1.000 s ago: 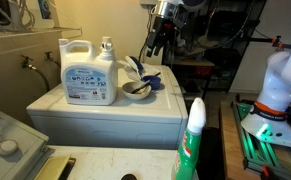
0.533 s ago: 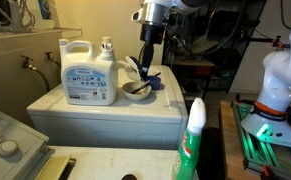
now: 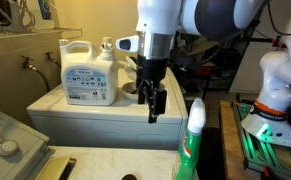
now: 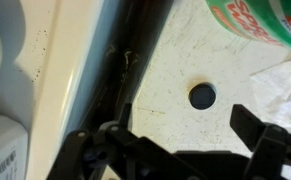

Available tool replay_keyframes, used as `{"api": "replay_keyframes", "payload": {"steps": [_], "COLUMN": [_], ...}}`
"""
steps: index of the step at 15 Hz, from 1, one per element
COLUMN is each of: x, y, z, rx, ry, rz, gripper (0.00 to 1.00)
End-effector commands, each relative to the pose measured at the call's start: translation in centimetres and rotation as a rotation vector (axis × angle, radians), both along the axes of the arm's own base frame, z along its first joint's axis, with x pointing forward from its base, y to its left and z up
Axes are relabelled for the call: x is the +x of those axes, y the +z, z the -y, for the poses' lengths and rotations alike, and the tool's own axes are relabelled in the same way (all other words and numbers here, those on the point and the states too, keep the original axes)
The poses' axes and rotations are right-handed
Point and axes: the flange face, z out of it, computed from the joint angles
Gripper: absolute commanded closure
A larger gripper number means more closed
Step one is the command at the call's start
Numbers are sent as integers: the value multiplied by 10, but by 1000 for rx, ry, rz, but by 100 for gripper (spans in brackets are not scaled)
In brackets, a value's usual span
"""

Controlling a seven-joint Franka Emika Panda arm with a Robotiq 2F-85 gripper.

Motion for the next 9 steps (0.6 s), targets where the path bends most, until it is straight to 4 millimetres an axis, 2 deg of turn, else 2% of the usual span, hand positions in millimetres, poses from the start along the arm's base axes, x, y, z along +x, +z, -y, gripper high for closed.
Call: {"api": "replay_keyframes", "payload": {"steps": [1,2,4,7,9], "x": [0,-9,-11,-6,12], "y": [-30,-18,-26,-21,-16], "z": [-41,-25,-35,-31,-37], "rx": [-153,-92,-97,-94,-83], "ry": [46,40,47,37,45], "rz": [37,31,24,32,-19], "gripper": [0,0,0,0,0]}}
